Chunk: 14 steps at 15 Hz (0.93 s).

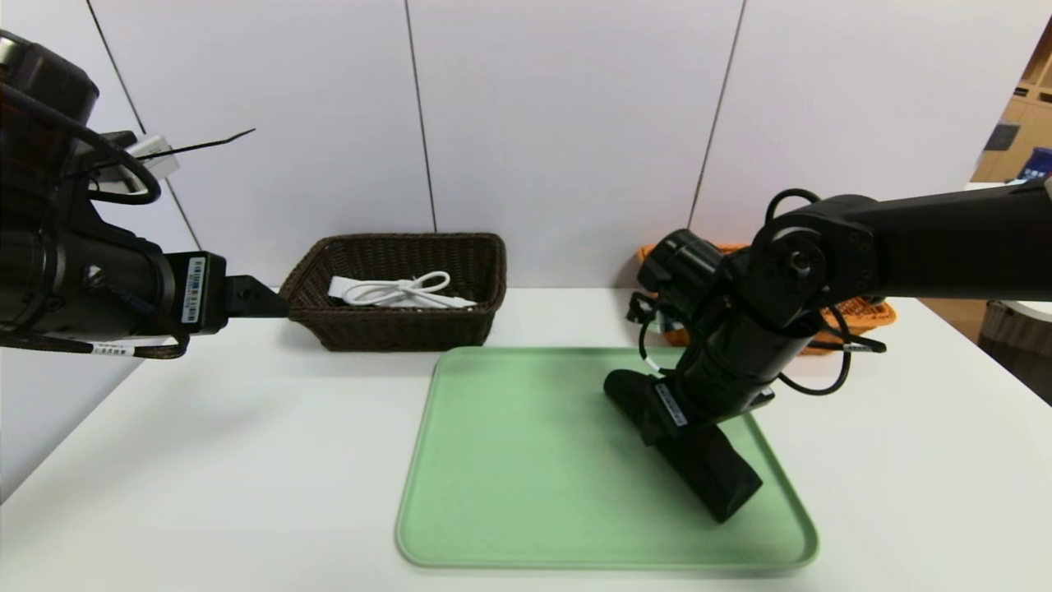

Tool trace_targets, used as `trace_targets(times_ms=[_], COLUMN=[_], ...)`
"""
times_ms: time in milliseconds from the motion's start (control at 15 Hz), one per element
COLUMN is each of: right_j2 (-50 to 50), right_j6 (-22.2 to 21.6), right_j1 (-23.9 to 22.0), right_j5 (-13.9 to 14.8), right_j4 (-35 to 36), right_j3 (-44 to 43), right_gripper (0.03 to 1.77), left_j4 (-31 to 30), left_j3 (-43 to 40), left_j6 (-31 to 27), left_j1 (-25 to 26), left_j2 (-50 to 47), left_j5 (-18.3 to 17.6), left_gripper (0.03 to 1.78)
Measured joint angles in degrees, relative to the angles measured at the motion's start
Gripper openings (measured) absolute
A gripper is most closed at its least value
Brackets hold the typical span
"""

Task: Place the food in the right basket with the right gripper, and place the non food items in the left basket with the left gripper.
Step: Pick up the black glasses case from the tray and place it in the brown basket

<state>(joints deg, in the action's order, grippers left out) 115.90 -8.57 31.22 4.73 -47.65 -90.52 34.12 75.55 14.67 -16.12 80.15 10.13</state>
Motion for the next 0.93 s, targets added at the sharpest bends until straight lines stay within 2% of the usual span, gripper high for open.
trace_targets(times_ms=[200, 400, 933], right_j2=[0.59, 0.84, 0.26], right_j6=[-0.16, -0.18, 0.59], right_j1=[-0.07, -0.16, 0.09], right_j5=[-0.29, -0.29, 0.85], right_j4=[0.02, 0.09, 2.65], right_j3=[-0.11, 0.11, 3.04], right_gripper=[0.97, 0.75, 0.71], left_j4=[-0.04, -0.04, -1.22], left_j3=[-0.02, -0.02, 0.04], left_j6=[0.74, 0.77, 0.79], left_j1=[0.05, 0.05, 0.05], left_j2=[0.0, 0.05, 0.46], left_j5=[-0.05, -0.11, -0.74], left_gripper=[1.69, 1.69, 1.69])
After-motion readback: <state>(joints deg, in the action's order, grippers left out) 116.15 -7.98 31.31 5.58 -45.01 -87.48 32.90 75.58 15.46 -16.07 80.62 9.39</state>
